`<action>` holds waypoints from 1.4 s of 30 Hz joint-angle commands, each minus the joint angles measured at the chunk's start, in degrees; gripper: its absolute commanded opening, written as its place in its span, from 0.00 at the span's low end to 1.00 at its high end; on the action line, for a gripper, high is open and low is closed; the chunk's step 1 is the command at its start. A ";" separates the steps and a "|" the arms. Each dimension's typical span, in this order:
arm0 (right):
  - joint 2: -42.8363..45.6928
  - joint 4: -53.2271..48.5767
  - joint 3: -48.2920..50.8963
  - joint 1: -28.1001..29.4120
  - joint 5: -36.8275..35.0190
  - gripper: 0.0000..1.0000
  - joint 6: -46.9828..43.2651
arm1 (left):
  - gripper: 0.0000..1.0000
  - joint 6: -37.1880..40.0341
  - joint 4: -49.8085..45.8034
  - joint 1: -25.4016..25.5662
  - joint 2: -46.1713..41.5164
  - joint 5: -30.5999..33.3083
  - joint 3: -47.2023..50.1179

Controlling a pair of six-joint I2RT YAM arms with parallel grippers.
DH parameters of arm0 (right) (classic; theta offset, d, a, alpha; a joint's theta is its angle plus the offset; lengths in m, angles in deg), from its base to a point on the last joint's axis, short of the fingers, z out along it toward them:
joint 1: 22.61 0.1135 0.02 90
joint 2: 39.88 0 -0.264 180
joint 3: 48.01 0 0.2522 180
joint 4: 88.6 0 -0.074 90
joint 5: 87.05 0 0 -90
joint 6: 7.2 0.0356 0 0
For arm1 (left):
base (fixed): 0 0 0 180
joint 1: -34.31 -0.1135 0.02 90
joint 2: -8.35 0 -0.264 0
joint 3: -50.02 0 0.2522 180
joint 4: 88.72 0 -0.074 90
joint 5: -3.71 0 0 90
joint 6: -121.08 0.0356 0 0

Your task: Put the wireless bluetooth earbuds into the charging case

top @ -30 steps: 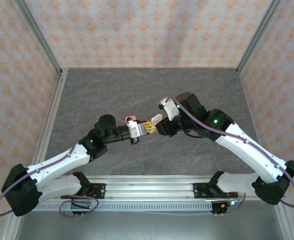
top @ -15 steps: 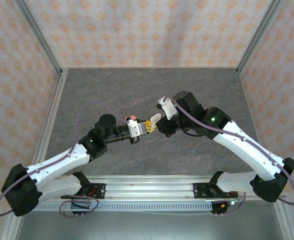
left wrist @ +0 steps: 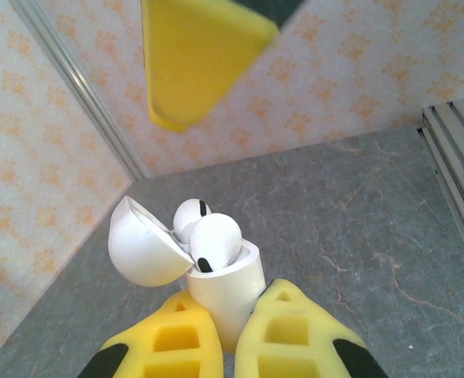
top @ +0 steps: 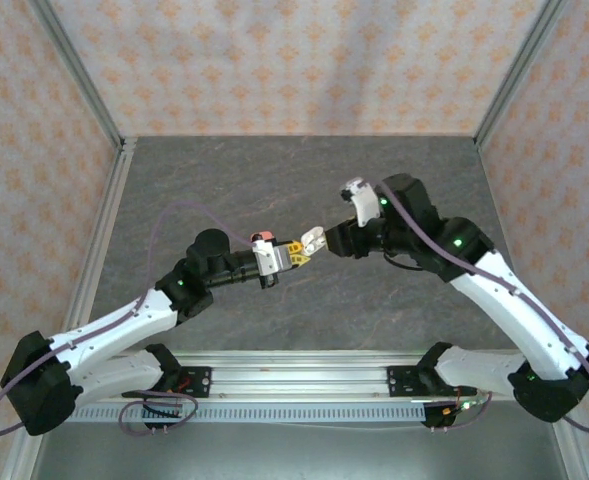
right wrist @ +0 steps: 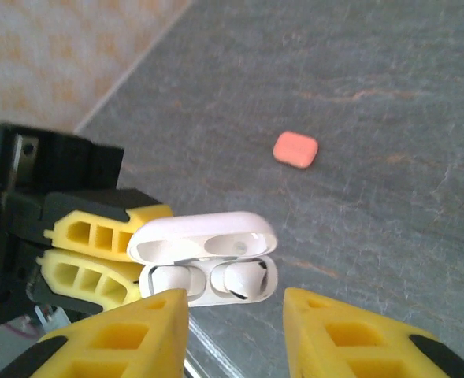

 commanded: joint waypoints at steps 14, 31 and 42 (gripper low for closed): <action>-4.61 1.62 2.63 -0.47 5.66 0.18 1.83 | 0.00 -3.25 4.47 0.23 -2.22 -2.47 -0.90; 3.50 7.52 4.70 -3.68 1.40 0.36 5.78 | 0.00 -7.67 5.29 0.23 -2.30 -5.89 -1.63; 0.80 15.67 5.55 -10.89 17.36 0.38 11.90 | 0.00 -11.96 4.12 0.08 -2.87 -9.66 -3.29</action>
